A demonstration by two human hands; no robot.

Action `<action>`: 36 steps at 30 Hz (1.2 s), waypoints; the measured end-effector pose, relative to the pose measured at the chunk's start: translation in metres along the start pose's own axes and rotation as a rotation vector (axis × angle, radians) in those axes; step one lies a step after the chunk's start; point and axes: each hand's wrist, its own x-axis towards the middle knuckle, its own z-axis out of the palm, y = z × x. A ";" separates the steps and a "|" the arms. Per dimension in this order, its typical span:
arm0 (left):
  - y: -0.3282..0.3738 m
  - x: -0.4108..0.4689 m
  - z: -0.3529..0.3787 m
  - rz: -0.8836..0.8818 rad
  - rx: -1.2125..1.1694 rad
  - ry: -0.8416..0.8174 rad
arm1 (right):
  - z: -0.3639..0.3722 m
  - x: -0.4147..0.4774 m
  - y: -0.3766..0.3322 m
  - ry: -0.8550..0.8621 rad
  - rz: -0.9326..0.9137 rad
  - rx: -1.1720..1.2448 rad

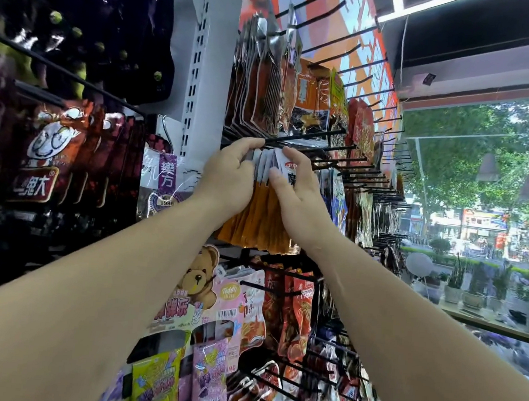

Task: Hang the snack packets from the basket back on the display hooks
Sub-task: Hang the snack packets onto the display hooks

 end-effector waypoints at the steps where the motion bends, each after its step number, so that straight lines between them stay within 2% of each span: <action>1: 0.002 -0.002 0.001 0.002 0.034 0.001 | -0.005 -0.002 0.000 -0.045 0.006 0.003; 6: 0.007 -0.025 0.009 0.088 0.207 0.103 | -0.018 -0.021 0.004 -0.148 -0.012 -0.089; 10: 0.004 -0.052 0.013 0.059 0.273 0.208 | -0.020 -0.031 0.006 -0.189 -0.008 -0.141; 13: 0.001 -0.066 0.016 0.006 0.270 0.101 | -0.014 -0.032 0.003 -0.200 0.028 -0.129; 18: -0.001 -0.083 0.019 -0.074 0.078 -0.043 | -0.002 -0.032 -0.002 -0.200 0.069 -0.110; 21: 0.000 -0.085 0.017 -0.092 0.037 -0.021 | -0.006 -0.033 -0.005 -0.227 0.098 -0.090; 27: 0.011 -0.096 0.013 -0.110 0.113 0.075 | -0.020 -0.049 -0.001 -0.259 0.083 -0.132; 36: 0.093 -0.125 0.049 -0.028 0.394 0.139 | -0.111 -0.090 0.023 -0.250 0.122 -0.160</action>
